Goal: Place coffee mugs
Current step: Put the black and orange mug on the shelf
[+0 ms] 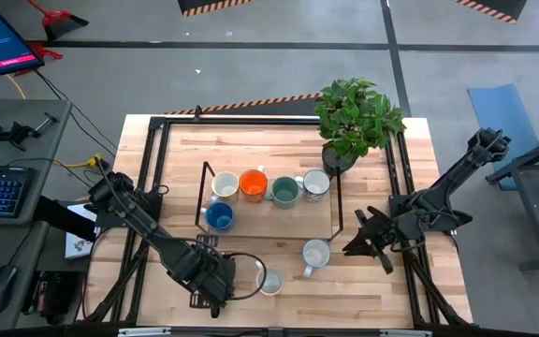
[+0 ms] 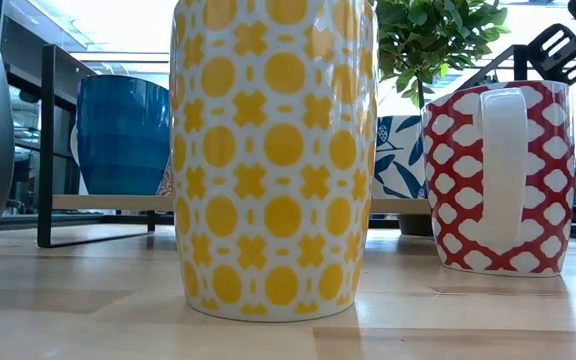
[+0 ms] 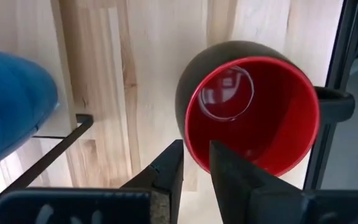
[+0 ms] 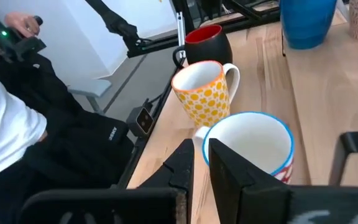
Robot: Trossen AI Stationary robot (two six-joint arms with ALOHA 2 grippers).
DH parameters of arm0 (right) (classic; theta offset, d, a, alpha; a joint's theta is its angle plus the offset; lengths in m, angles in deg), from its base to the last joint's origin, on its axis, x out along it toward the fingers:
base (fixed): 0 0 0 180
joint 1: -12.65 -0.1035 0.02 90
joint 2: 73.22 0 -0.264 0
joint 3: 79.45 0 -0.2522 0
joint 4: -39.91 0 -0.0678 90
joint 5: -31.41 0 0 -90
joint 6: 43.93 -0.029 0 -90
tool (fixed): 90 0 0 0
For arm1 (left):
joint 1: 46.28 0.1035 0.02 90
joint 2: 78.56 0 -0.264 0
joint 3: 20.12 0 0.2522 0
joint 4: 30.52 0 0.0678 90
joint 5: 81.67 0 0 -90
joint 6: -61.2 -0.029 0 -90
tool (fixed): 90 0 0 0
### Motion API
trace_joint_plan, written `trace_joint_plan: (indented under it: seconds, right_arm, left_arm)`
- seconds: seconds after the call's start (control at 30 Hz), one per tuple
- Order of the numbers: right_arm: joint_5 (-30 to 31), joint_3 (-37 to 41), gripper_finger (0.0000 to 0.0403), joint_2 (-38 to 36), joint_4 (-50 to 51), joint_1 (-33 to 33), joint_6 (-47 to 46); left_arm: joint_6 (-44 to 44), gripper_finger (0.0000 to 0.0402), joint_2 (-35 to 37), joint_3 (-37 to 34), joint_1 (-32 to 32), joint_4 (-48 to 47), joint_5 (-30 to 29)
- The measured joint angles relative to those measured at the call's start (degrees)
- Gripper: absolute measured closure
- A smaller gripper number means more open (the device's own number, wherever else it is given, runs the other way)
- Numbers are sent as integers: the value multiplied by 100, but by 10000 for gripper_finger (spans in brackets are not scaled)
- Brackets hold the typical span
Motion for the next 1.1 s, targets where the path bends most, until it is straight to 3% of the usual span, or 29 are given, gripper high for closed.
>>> trace_joint_plan:
  seconds: [0.43, 0.63, 1.1]
  right_arm:
    - [1, 0, 334, 195, -265, 0, 312]
    - [1, 0, 334, 195, -254, 1, 312]
    - [3, 0, 334, 195, -241, 2, 312]
  left_arm:
    - [92, 286, -15, -406, -22, 471, -44]
    - [9, 282, -15, -575, 47, 538, -179]
    - [-405, 282, -17, -1406, 281, 1718, -31]
